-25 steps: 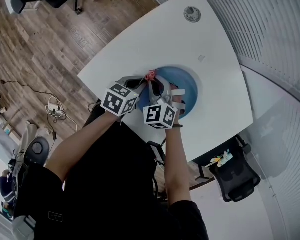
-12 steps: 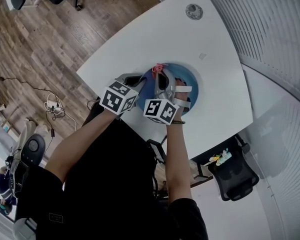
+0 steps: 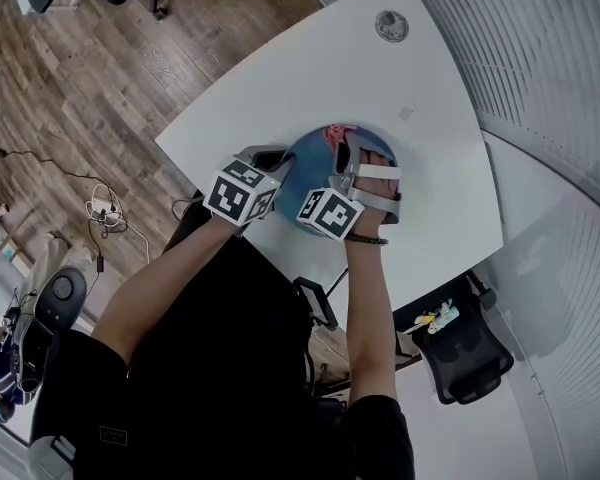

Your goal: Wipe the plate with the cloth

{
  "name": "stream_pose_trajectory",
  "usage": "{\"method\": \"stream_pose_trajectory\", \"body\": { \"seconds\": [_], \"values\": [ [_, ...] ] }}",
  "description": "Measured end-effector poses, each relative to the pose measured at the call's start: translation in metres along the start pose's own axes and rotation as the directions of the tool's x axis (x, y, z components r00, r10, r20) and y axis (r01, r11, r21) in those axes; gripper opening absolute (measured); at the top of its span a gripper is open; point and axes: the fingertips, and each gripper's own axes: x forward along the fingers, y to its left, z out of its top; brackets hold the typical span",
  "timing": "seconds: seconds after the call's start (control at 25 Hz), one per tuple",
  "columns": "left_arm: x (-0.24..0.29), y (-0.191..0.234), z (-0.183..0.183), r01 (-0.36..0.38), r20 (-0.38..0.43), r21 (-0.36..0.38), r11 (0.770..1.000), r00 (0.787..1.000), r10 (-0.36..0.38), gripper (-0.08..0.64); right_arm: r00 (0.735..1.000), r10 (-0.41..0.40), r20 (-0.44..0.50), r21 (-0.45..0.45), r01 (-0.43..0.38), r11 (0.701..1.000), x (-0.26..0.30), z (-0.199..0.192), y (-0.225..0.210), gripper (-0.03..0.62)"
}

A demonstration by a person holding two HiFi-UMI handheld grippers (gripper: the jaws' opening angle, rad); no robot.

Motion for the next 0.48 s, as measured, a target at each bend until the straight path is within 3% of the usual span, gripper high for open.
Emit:
{"method": "stream_pose_trajectory", "body": {
  "seconds": [0.2,0.48],
  "values": [
    [-0.002,0.001,-0.001,0.004,0.0,0.003,1.0,1.0,-0.004,0.028,0.998,-0.026,-0.054,-0.233,0.013,0.972,-0.002,-0.01,-0.002,0.014],
    [0.0,0.003,-0.001,0.001,0.012,-0.003,1.0,1.0,-0.001,0.026,0.998,-0.03,-0.056,-0.503,-0.002,0.864,-0.002,-0.031,-0.002,0.014]
  ]
}}
